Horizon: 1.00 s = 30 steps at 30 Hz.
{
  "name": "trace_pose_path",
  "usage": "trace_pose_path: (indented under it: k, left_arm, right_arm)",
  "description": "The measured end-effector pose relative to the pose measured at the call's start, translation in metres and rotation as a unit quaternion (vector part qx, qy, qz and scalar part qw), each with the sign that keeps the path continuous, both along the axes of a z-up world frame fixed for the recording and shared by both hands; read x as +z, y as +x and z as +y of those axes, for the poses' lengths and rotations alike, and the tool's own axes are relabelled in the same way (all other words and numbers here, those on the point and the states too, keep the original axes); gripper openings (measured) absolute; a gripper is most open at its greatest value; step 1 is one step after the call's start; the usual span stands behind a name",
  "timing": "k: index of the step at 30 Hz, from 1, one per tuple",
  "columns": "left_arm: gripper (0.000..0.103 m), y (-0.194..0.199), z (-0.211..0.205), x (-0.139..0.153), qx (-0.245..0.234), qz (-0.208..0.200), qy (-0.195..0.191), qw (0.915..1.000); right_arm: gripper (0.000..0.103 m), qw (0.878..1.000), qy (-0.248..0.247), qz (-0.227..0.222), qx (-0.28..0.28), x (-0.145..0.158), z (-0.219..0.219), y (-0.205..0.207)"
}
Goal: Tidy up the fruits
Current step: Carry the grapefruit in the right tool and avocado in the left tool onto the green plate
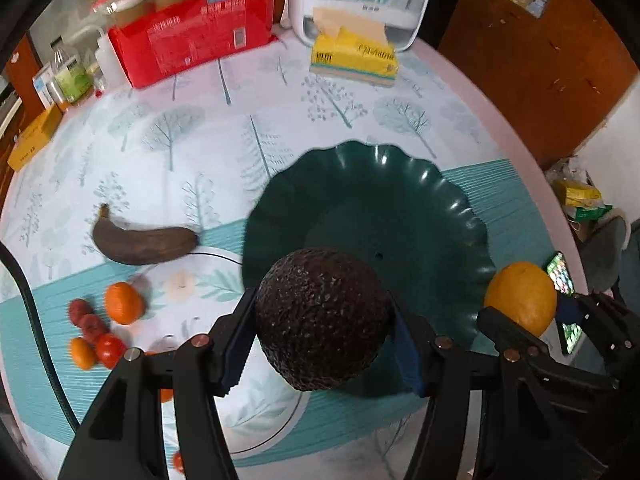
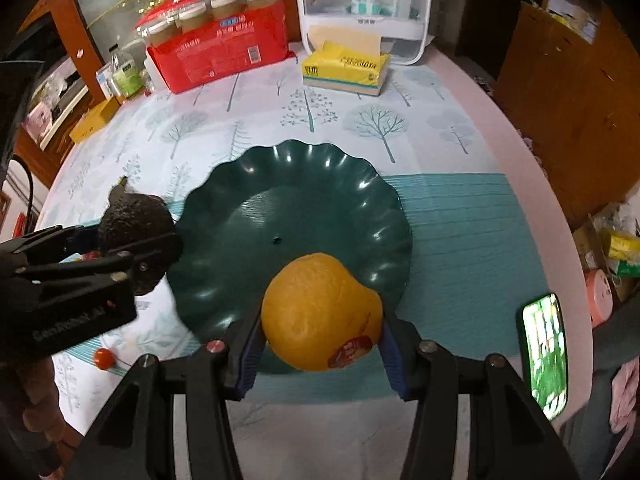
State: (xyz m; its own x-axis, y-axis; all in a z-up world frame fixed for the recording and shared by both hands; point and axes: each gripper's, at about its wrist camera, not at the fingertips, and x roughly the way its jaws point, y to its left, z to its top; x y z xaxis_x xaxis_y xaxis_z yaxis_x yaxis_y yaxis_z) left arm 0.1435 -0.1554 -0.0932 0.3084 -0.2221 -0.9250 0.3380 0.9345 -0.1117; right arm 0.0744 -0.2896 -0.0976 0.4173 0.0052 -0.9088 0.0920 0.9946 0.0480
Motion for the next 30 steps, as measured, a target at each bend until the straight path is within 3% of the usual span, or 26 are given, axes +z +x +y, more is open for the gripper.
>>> trace_pose_path:
  k: [8,21,26,30]
  left_arm:
    - [0.060,0.011,-0.020,-0.043,0.035,0.038,0.023,0.9984]
    - [0.061,0.023,-0.028,-0.055,0.058,0.036,0.038,0.9970]
    - [0.082,0.023,-0.027,-0.047,0.060,0.021,0.030,0.9975]
    - [0.085,0.024,-0.022,-0.043,0.066,0.020,0.032,0.9971]
  right_arm:
    - [0.052,0.998,0.011,0.026,0.053,-0.034,-0.022,0.035]
    - [0.052,0.993,0.016,0.059,0.102,-0.066,-0.023,0.058]
    - [0.054,0.992,0.018,0.062,0.106,-0.069,-0.023,0.059]
    - [0.056,0.993,0.008,0.045,0.113,-0.062,-0.022,0.058]
